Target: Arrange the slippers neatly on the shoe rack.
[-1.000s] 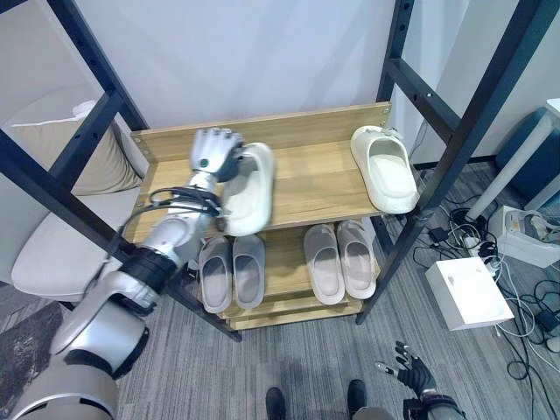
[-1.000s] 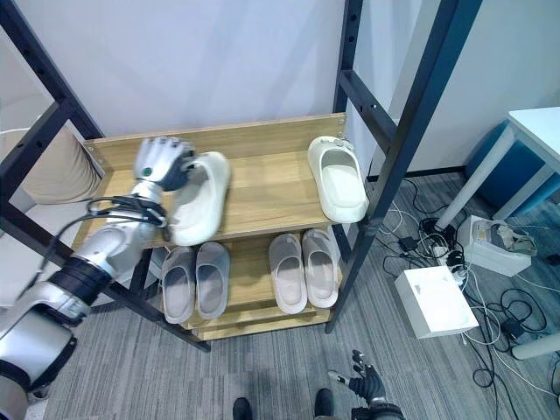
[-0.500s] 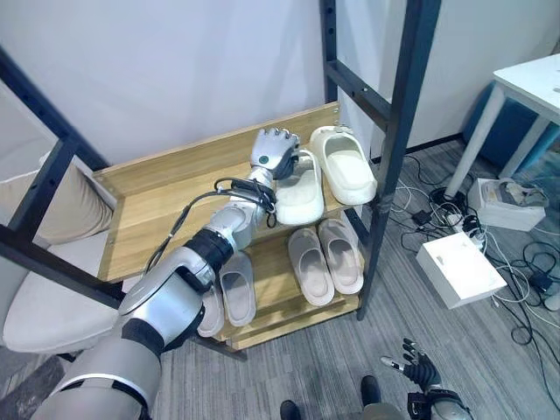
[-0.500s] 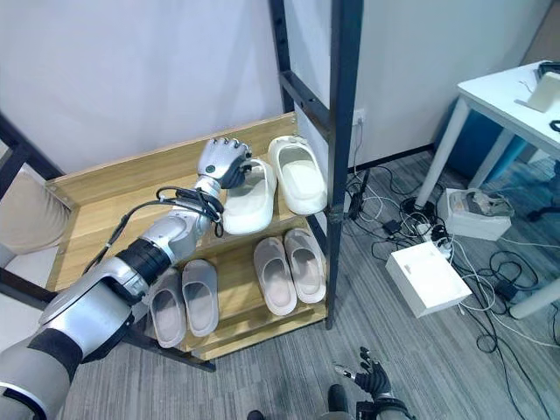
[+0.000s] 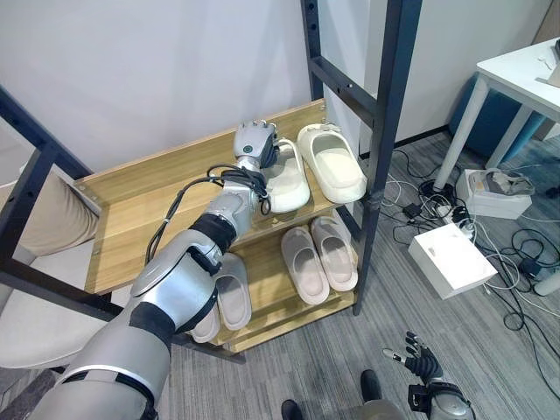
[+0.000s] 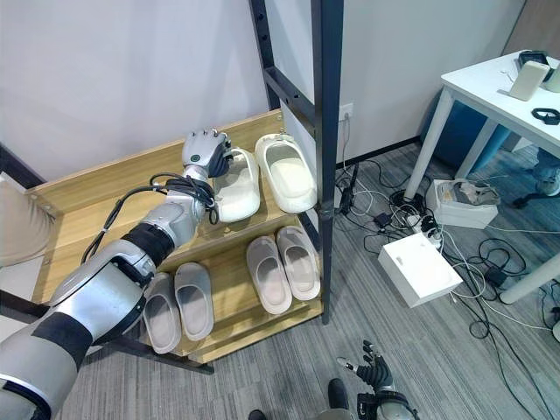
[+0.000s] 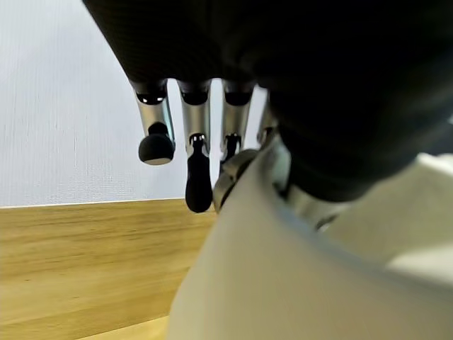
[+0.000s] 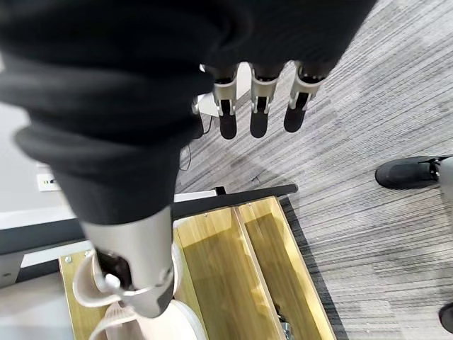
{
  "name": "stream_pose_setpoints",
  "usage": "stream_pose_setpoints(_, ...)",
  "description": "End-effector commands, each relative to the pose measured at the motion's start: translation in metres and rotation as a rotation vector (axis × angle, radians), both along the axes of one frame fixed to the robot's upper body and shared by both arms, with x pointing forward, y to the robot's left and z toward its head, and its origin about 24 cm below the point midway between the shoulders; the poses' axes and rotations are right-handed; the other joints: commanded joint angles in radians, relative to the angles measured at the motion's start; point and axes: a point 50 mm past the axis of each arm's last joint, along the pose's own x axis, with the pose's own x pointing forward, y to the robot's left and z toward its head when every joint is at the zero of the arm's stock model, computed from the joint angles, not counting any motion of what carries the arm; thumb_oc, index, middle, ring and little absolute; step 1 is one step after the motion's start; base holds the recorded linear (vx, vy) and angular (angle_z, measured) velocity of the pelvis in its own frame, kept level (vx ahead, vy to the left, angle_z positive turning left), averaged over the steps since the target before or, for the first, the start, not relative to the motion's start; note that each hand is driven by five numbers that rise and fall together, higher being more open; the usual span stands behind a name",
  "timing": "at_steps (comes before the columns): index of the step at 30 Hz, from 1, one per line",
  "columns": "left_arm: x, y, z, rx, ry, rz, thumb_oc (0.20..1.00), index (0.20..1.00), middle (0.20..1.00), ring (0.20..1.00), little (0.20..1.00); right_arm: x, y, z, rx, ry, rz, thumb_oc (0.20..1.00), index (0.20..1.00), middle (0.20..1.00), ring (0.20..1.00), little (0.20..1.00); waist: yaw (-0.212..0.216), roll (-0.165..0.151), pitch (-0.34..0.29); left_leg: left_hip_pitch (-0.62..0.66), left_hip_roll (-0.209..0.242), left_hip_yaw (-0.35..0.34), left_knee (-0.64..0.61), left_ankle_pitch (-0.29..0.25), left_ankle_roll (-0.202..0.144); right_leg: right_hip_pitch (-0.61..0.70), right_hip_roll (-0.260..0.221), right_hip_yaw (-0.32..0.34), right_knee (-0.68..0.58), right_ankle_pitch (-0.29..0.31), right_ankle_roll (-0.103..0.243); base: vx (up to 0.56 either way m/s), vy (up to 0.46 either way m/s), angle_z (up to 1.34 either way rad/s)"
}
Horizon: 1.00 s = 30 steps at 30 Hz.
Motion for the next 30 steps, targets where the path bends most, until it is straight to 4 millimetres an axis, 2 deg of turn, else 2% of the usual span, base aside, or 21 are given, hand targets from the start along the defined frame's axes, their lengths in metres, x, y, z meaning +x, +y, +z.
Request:
stream_pose_setpoints(1, 0.009, 0.038, 0.039, -0.096, -0.039, 0.174, 0.2, 0.2, 0.2, 0.2, 0.2, 0.025, 0.005, 0.014, 0.008, -0.1, 0.026, 1.0, 1.0, 1.0, 1.0, 1.0, -0.015, -0.014, 0.066, 0.071, -0.033, -0.03, 0.0, -0.066, -0.011, 0.09, 0.015, -0.056, 0.001, -0.085, 0.053, 0.0, -0.028, -0.1)
stream_pose_setpoints(3, 0.009, 0.04, 0.043, -0.104, -0.05, 0.172, 0.2, 0.2, 0.2, 0.2, 0.2, 0.023, 0.005, 0.013, 0.01, -0.095, 0.025, 1.0, 1.0, 1.0, 1.0, 1.0, -0.009, -0.014, 0.066, 0.071, -0.033, -0.037, 0.0, -0.064, -0.012, 0.093, 0.016, -0.064, 0.001, -0.086, 0.052, 0.0, -0.011, -0.04)
stream_pose_setpoints(5, 0.009, 0.029, 0.047, -0.109, -0.067, 0.13, 0.2, 0.2, 0.2, 0.2, 0.2, 0.021, 0.009, 0.011, 0.02, -0.088, 0.034, 1.0, 1.0, 1.0, 1.0, 1.0, 0.001, -0.018, 0.066, 0.07, -0.031, -0.046, 0.0, -0.062, -0.012, 0.099, 0.016, -0.078, 0.001, -0.09, 0.051, -0.01, -0.013, 0.02)
stream_pose_setpoints(6, 0.008, 0.023, 0.047, -0.11, -0.07, 0.11, 1.0, 1.0, 1.0, 1.0, 1.0, 0.021, 0.009, 0.011, 0.022, -0.086, 0.036, 1.0, 1.0, 1.0, 1.0, 1.0, 0.004, -0.019, 0.067, 0.07, -0.031, -0.05, 0.0, -0.062, -0.012, 0.102, 0.017, -0.08, 0.001, -0.092, 0.051, -0.01, -0.017, 0.06)
stream_pose_setpoints(7, 0.008, 0.023, 0.047, -0.11, -0.07, 0.11, 1.0, 1.0, 1.0, 1.0, 1.0, 0.021, 0.009, 0.011, 0.022, -0.086, 0.036, 1.0, 1.0, 1.0, 1.0, 1.0, 0.004, -0.019, 0.067, 0.07, -0.031, -0.05, 0.0, -0.062, -0.012, 0.102, 0.017, -0.081, 0.001, -0.092, 0.051, -0.01, -0.012, 0.14)
stream_pose_setpoints(13, 0.002, -0.013, 0.058, -0.089, -0.113, -0.055, 1.0, 1.0, 1.0, 1.0, 1.0, 0.019, 0.011, 0.01, 0.037, -0.079, 0.042, 1.0, 1.0, 1.0, 1.0, 1.0, 0.031, -0.03, 0.065, 0.07, -0.031, -0.075, 0.0, -0.06, -0.013, 0.116, 0.02, -0.101, 0.001, -0.102, 0.046, -0.01, -0.013, 0.11)
stream_pose_setpoints(14, -0.002, -0.024, 0.062, -0.065, -0.129, -0.114, 1.0, 1.0, 1.0, 1.0, 1.0, 0.019, 0.01, 0.01, 0.042, -0.076, 0.037, 1.0, 1.0, 1.0, 1.0, 1.0, 0.043, -0.033, 0.062, 0.071, -0.031, -0.085, 0.0, -0.059, -0.014, 0.122, 0.022, -0.11, 0.001, -0.107, 0.044, -0.01, -0.026, 0.16)
stream_pose_setpoints(18, -0.009, -0.037, 0.064, -0.017, -0.136, -0.19, 1.0, 1.0, 1.0, 1.0, 1.0, 0.018, 0.01, 0.01, 0.049, -0.07, 0.038, 1.0, 1.0, 1.0, 1.0, 1.0, 0.056, -0.037, 0.058, 0.072, -0.031, -0.1, 0.0, -0.058, -0.015, 0.131, 0.022, -0.124, 0.001, -0.113, 0.042, -0.01, -0.018, 0.22)
stream_pose_setpoints(22, -0.014, -0.039, 0.068, -0.022, -0.154, -0.234, 1.0, 1.0, 1.0, 1.0, 1.0, 0.02, 0.011, 0.011, 0.059, -0.072, 0.042, 1.0, 1.0, 1.0, 1.0, 1.0, 0.073, -0.041, 0.055, 0.073, -0.032, -0.114, 0.0, -0.055, -0.016, 0.139, 0.022, -0.136, 0.001, -0.116, 0.039, -0.02, -0.016, 0.15)
stream_pose_setpoints(26, -0.023, -0.033, 0.081, -0.074, -0.211, -0.263, 1.0, 1.0, 1.0, 1.0, 1.0, 0.018, 0.014, 0.009, 0.072, -0.061, 0.055, 1.0, 1.0, 1.0, 1.0, 1.0, 0.091, -0.046, 0.049, 0.07, -0.032, -0.127, 0.0, -0.052, -0.017, 0.144, 0.022, -0.149, 0.001, -0.117, 0.036, -0.02, -0.01, 0.11)
stream_pose_setpoints(27, -0.028, -0.032, 0.087, -0.113, -0.241, -0.292, 1.0, 1.0, 1.0, 1.0, 1.0, 0.016, 0.016, 0.008, 0.078, -0.057, 0.058, 1.0, 1.0, 1.0, 1.0, 1.0, 0.102, -0.048, 0.047, 0.068, -0.034, -0.133, 0.0, -0.051, -0.017, 0.146, 0.022, -0.156, 0.001, -0.117, 0.035, -0.01, -0.005, 0.06)
stream_pose_setpoints(30, -0.036, -0.03, 0.084, -0.215, -0.24, -0.344, 1.0, 1.0, 1.0, 1.0, 1.0, 0.015, 0.02, 0.007, 0.084, -0.046, 0.068, 1.0, 1.0, 1.0, 1.0, 1.0, 0.115, -0.053, 0.045, 0.068, -0.036, -0.146, 0.0, -0.048, -0.017, 0.15, 0.021, -0.167, 0.001, -0.119, 0.033, -0.02, -0.007, 0.2)
